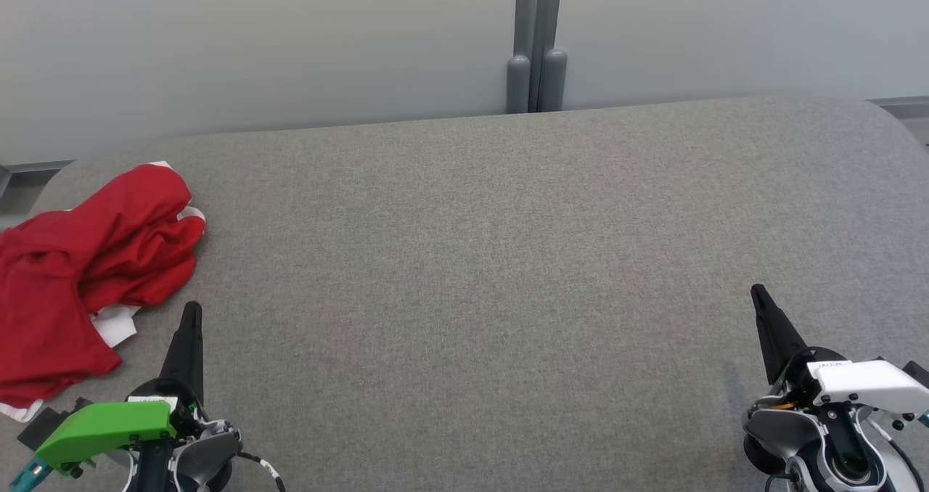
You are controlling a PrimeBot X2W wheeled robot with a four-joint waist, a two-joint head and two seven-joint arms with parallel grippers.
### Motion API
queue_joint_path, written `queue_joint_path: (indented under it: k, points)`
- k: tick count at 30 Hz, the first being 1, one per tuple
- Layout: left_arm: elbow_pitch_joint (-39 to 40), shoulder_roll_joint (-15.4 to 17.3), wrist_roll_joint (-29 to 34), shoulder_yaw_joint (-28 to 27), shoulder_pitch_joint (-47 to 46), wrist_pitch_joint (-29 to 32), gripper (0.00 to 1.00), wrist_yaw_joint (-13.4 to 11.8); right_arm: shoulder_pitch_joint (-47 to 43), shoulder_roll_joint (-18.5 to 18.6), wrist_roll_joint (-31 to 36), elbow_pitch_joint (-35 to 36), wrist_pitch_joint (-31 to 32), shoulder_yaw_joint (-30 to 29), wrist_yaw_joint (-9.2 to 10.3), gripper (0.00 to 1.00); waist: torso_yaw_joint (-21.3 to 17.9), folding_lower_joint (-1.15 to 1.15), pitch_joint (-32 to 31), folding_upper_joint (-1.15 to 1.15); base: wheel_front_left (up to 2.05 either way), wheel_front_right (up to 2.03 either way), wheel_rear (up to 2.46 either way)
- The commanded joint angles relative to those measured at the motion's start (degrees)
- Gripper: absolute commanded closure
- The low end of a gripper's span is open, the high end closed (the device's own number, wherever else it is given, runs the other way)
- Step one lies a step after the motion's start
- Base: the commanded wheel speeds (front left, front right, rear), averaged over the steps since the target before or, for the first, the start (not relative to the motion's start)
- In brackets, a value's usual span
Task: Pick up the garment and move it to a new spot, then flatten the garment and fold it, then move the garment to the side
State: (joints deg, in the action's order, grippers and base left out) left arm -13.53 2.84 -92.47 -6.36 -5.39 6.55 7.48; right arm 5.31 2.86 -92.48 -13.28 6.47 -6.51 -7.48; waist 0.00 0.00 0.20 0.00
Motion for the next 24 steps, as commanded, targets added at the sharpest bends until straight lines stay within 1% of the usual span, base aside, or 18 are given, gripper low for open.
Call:
queue_joint_path:
  k: [1, 24]
  points:
    - [0.1, 0.1, 0.4, -0.1, -1.0, 0.1, 1.0, 0.0, 0.6, 0.1, 0.5, -0.1, -0.1, 0.0, -0.05, 1.0, 0.0, 0.0, 0.0, 0.0, 0.0, 0.0, 0.0]
    - [0.1, 0.1, 0.4, -0.1, -1.0, 0.1, 1.0, 0.0, 0.6, 0.1, 0.5, -0.1, -0.1, 0.0, -0.05, 1.0, 0.0, 0.0, 0.0, 0.0, 0.0, 0.0, 0.0]
